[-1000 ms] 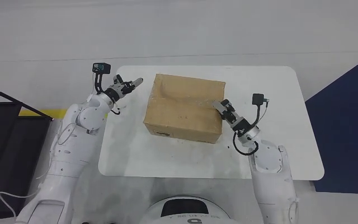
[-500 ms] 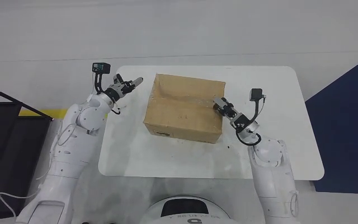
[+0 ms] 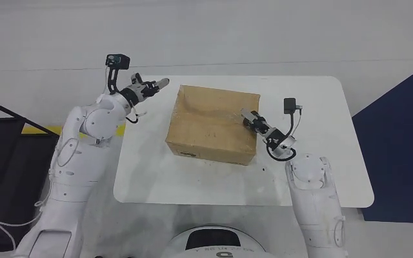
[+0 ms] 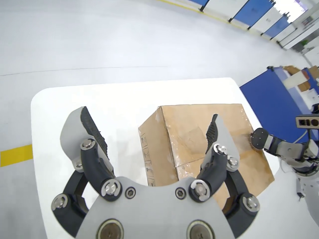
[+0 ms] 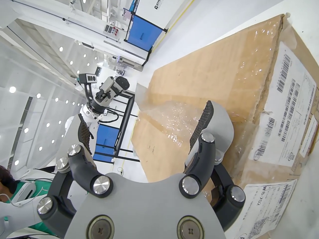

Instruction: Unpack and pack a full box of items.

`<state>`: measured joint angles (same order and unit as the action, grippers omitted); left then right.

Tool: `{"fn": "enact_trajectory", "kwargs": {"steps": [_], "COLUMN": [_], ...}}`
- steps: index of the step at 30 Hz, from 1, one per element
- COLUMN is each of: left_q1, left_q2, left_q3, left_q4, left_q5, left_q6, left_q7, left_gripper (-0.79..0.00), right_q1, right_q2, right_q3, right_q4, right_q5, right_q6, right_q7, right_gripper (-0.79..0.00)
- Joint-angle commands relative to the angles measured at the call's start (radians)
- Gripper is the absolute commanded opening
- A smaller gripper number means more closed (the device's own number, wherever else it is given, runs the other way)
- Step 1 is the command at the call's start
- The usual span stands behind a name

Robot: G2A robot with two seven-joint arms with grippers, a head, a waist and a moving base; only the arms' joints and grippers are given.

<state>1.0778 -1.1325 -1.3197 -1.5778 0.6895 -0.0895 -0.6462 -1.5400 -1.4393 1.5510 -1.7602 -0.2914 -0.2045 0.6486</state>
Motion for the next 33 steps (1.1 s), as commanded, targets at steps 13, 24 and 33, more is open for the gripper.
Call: {"fn": "enact_trajectory", "kwargs": {"steps": [13, 24, 33], "left_q1": [-0.246, -0.246, -0.162], "left_q2": [-0.059, -0.068, -0.058], "left_q3": [0.315, 0.304, 0.159], "left_q4": [0.063, 0.114, 0.111], "left_q5": [0.197, 0.130, -0.160], "left_q6": [0.143, 0.163, 0.076], "left_q7": [-0.270, -0.292, -0.216], "left_gripper": [0.000, -0.465, -0.785], "right_q1": [-0.030, -0.021, -0.018], "right_q2": [0.018, 0.030, 0.040], "right_q3": [-0.004, -0.031, -0.047], "right_q4": [-0.002, 0.016, 0.018], "right_q5": [0.002, 0.004, 0.013], "right_q6": [-0.017, -0.025, -0.039], "right_q7": [-0.052, -0.075, -0.076], "right_gripper": [0.000, 0.000, 0.000]}}
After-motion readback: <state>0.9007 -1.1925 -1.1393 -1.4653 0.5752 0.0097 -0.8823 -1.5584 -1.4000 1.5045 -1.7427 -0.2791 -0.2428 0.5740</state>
